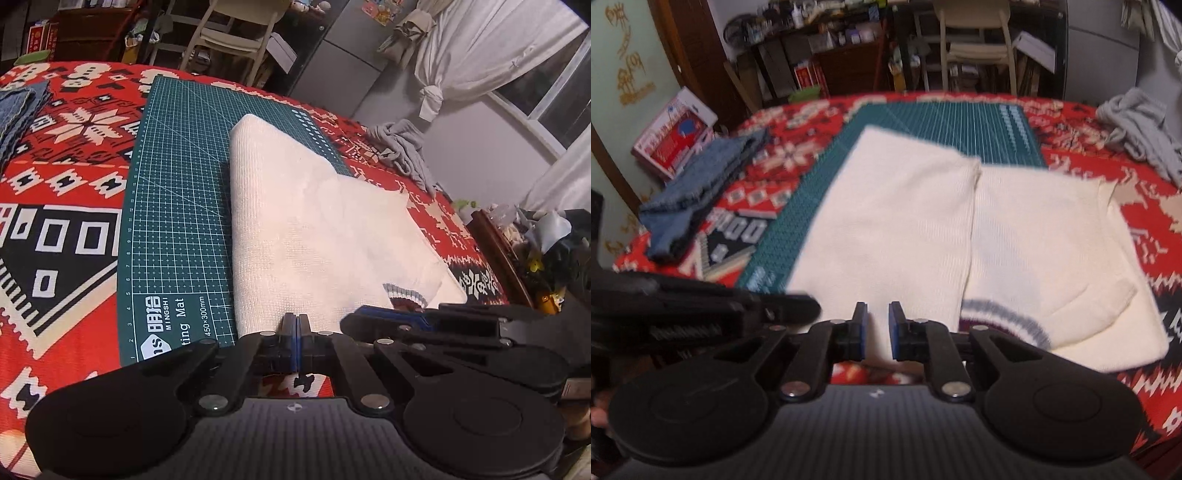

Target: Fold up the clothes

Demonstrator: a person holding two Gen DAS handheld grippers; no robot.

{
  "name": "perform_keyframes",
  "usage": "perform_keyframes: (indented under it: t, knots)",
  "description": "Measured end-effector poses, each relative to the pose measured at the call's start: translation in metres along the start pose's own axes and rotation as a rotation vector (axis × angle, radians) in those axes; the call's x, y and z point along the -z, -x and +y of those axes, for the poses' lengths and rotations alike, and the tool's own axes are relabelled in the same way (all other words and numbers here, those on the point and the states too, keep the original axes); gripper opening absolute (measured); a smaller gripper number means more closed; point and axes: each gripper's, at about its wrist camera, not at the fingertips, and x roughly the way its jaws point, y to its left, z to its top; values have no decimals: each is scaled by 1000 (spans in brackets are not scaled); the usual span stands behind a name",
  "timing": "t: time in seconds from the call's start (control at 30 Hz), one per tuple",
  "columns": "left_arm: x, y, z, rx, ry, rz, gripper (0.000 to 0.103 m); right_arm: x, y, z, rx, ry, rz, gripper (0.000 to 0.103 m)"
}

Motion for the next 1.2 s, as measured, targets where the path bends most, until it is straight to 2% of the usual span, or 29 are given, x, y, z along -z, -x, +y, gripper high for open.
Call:
perform_keyframes:
  t: [0.27, 0.33, 0.4, 0.53, 0.63, 0.67, 0.7, 0.73, 0.8, 0.97, 1.03, 1.2]
  knots:
    - [0, -3, 0, 17, 4, 14, 3, 12, 11, -9, 0, -2, 13, 11]
    - [0, -4, 0, 21, 4, 18, 2, 11, 13, -9, 1, -7, 13, 14]
    - [0, -4, 1, 28, 10, 21, 2, 8, 15, -8, 9, -6, 7, 25]
    - [-1, -4, 1, 61, 35, 22, 13, 2, 26, -10, 21, -3, -20, 35]
    - [-1, -3, -6, 45, 12, 16, 15, -2, 31, -15, 43, -13, -37, 49]
    - [-2, -3, -8, 46, 10, 12, 17, -3, 32, -17, 50, -20, -42, 58]
    - [-2, -2, -10, 46, 8, 8, 24, -3, 34, -19, 58, -26, -47, 68]
    - [-3, -2, -12, 47, 6, 4, 32, -4, 35, -21, 71, -31, -56, 73]
    - [-5, 0, -16, 39, 1, -5, 39, -5, 38, -22, 98, -36, -85, 86]
    - [-14, 7, -27, -16, -14, -35, 49, -9, 46, -23, 126, -27, -120, 101]
    - [-18, 10, -31, -39, -20, -47, 62, -11, 50, -25, 128, -30, -130, 102]
    - [-23, 22, -38, -122, -57, -77, 76, -19, 57, -32, 159, -42, -146, 102]
